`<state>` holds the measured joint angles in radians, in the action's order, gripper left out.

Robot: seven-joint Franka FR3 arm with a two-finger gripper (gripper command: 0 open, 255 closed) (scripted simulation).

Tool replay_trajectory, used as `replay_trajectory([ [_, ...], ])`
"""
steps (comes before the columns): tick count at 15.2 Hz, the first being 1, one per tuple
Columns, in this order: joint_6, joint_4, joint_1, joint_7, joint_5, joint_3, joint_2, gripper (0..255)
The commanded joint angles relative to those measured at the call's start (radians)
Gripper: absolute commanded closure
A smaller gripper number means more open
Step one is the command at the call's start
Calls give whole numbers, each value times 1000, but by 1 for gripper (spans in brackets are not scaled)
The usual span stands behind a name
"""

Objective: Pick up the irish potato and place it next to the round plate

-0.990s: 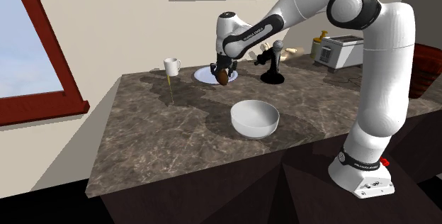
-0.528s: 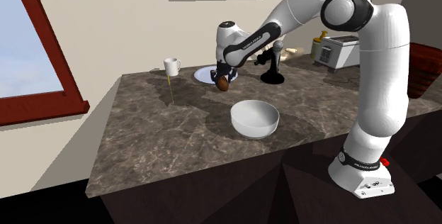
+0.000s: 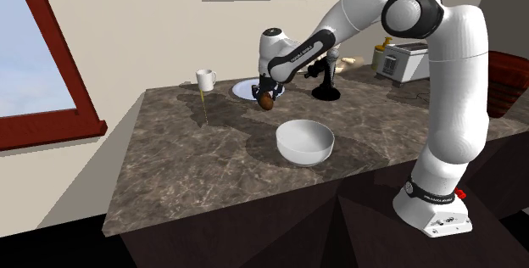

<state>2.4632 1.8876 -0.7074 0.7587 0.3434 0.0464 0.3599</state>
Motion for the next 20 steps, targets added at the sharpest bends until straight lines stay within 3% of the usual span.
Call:
replay_trajectory([
  [1,-1,12,3,2,-1,3,7,255],
  [2,-1,12,3,2,-1,3,7,255],
  [3,-1,8,2,0,-1,2,11,0],
  [8,-1,12,3,2,-1,3,7,0],
  [12,-89,19,8,-15,-27,19,-87,0],
  [20,-89,19,8,-15,-27,19,-87,0],
])
